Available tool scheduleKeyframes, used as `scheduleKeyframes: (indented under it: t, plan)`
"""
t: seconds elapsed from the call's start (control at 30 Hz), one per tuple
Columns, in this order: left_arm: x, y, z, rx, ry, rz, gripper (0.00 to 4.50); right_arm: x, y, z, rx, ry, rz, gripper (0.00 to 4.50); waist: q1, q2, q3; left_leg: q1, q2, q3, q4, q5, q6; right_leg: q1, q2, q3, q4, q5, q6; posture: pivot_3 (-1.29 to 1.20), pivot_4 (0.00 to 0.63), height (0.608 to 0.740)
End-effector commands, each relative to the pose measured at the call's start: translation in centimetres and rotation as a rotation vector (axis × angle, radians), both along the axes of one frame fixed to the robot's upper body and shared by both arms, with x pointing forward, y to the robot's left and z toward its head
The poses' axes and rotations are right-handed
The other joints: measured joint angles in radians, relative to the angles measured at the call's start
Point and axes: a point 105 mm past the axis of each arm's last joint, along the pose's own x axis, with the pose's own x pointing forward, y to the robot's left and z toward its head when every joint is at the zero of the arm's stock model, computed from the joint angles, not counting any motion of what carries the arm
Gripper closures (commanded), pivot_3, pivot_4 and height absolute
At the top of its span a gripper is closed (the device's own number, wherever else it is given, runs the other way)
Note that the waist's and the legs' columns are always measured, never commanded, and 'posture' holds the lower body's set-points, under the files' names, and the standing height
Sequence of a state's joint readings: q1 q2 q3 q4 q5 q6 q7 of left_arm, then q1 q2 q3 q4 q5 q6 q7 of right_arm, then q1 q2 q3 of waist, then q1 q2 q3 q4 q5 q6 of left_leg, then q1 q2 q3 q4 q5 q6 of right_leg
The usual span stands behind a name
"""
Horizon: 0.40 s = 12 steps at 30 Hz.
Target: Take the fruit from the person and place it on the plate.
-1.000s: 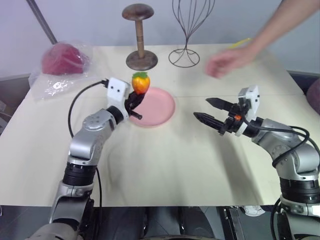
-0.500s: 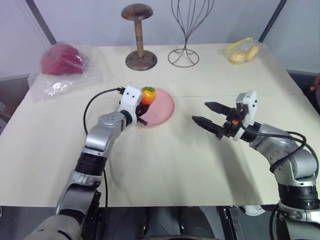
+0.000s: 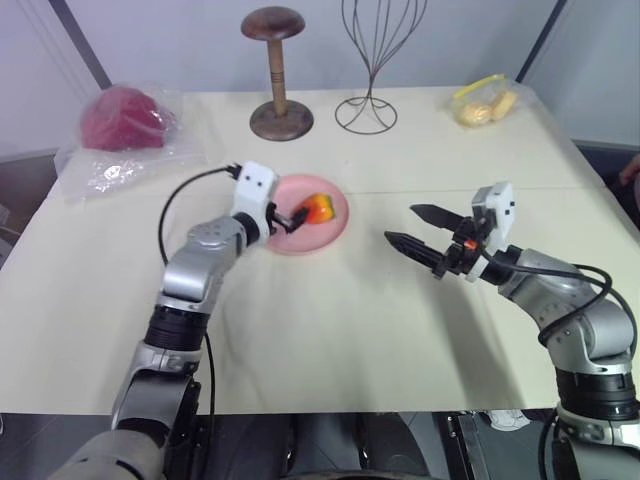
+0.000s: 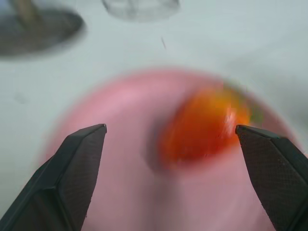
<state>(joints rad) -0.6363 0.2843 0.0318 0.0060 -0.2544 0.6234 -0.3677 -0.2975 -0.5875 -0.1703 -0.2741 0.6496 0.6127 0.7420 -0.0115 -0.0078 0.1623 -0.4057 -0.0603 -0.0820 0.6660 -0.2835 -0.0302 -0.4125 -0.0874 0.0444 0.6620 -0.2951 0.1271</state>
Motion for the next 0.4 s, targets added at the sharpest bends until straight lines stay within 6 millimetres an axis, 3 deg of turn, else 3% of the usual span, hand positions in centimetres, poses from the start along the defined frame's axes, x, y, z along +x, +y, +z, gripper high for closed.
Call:
scheduleKeyframes:
  t: [0.03,0.2,0.4]
  plan:
    - [-1.3,3.9,4.5,-0.079,-0.188,0.078,0.04,0.4,-0.9,1.6,-0.006,-0.075,-0.030,0.00,-0.003,0.000,0.000,0.000,0.000,0.000,0.000,0.000,0.000,0.000,0.000,0.000,0.000,0.000,0.000,0.00,0.150,0.740]
    - [-4.3,8.1,3.9,-0.159,-0.216,0.151,0.04,0.9,-1.2,1.6,-0.002,-0.081,-0.043,0.00,-0.002,0.000,0.000,0.000,0.000,0.001,-0.001,0.000,0.000,-0.001,0.000,0.001,0.000,0.000,0.000,0.00,0.150,0.740]
    - [-6.5,9.7,2.2,-0.166,-0.197,0.218,0.04,1.7,-1.5,1.5,-0.003,-0.085,-0.051,0.00,0.009,0.000,0.000,0.000,0.000,0.000,0.001,0.000,0.000,0.001,-0.001,0.000,0.000,0.000,0.000,0.00,0.150,0.740]
